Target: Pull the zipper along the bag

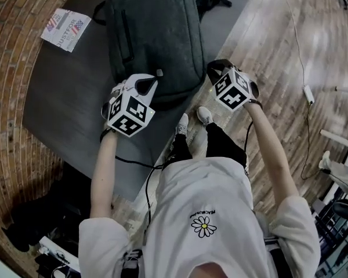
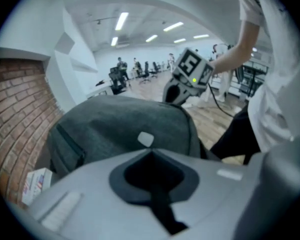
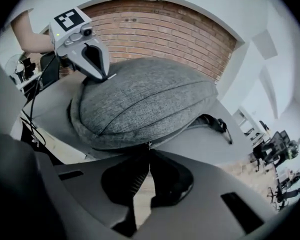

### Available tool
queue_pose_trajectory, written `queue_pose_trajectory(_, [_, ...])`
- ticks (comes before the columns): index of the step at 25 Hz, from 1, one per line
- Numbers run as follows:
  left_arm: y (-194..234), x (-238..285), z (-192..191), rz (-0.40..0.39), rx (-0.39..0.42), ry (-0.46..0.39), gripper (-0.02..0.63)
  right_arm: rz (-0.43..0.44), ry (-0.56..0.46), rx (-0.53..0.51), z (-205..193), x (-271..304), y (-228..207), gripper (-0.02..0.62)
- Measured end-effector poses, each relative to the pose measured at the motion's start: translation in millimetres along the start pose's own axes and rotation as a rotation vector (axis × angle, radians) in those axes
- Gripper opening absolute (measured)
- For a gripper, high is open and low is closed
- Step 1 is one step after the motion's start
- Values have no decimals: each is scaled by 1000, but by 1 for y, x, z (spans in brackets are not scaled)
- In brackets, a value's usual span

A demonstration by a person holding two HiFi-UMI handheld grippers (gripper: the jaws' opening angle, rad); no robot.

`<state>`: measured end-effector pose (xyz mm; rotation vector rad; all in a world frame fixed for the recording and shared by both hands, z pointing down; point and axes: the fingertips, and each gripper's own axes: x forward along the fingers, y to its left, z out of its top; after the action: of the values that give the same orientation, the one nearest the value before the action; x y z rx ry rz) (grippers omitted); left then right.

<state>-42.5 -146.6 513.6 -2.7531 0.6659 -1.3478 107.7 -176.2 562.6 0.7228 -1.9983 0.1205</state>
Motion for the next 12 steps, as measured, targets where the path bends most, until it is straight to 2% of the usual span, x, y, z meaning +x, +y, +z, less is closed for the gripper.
queue_pose_trajectory(3, [4, 24, 24, 2, -75, -9, -2, -55, 10, -2, -4, 7, -42, 8])
queue_pose_trajectory(6, [11, 41, 43, 7, -95, -19, -2, -87, 11, -16, -2, 15, -76, 8])
queue_pose_trajectory(8, [16, 37, 62, -4, -89, -103, 0, -99, 9, -20, 0, 19, -93, 8])
queue_pose_trajectory(10, [30, 18, 85, 39, -92, -201, -1, -89, 16, -37, -1, 20, -98, 8])
queue_pose_trajectory(11, [42, 12, 92, 79, -76, -207, 0, -81, 19, -53, -1, 21, -98, 8])
queue_pose_trajectory(12, [56, 11, 93, 116, -46, -176, -1, -75, 22, -69, -2, 21, -97, 8])
